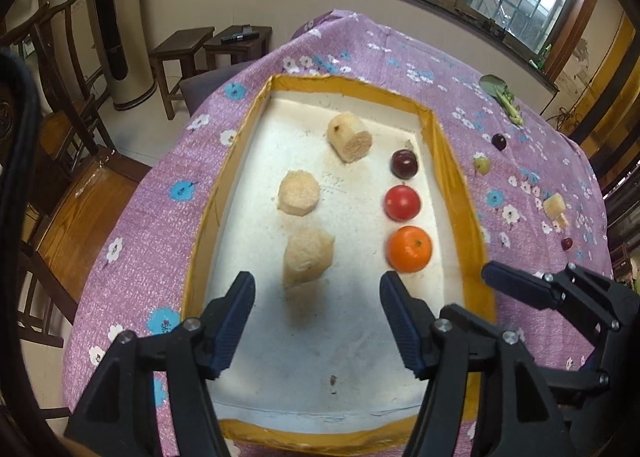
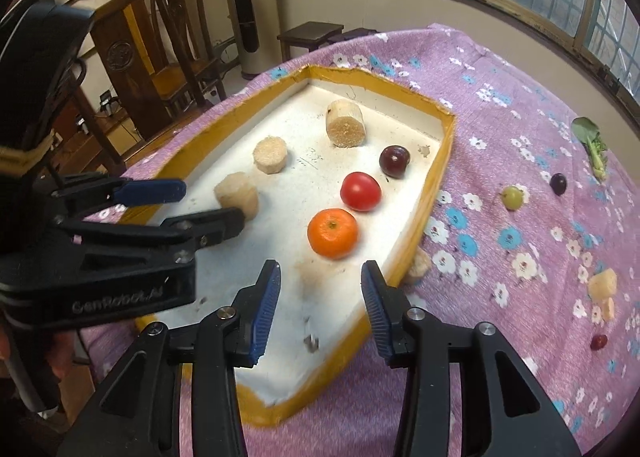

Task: Organize fruits
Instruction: 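Move both grippers back toward the red date and yam pieces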

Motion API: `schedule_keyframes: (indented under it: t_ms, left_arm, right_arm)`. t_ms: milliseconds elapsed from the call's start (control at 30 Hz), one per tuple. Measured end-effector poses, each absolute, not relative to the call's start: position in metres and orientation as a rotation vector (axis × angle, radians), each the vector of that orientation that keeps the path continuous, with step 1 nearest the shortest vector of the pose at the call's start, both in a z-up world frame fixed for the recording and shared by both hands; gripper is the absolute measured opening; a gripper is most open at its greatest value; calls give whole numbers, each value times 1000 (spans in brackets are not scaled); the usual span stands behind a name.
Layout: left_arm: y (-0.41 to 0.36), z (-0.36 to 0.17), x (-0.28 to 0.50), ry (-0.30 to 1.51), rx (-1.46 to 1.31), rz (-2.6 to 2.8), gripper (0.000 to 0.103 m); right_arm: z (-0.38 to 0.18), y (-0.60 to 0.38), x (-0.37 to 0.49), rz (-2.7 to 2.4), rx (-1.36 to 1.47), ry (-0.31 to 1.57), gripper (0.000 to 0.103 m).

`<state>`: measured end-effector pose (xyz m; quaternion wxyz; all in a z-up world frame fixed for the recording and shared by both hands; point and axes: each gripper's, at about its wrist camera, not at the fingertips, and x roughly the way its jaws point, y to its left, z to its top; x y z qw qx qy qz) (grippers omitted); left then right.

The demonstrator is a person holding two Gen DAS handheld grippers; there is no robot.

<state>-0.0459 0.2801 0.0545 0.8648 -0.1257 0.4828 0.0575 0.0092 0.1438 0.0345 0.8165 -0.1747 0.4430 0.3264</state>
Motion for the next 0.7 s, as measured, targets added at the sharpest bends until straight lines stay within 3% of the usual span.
schedule_keyframes:
  t_ms: [167,300,700]
  left_arm:
    - [253,68,-44,985,-235,90,72]
    - [221,71,-35,993,-207,43,73]
    - [103,73,-9,1026,-90,-123,73]
  right_arm:
    - [43,111,-1,669,-312,943,44]
    - [44,72,-1,609,-266,940,59]
    - [36,-72,23,376,-113,962,60]
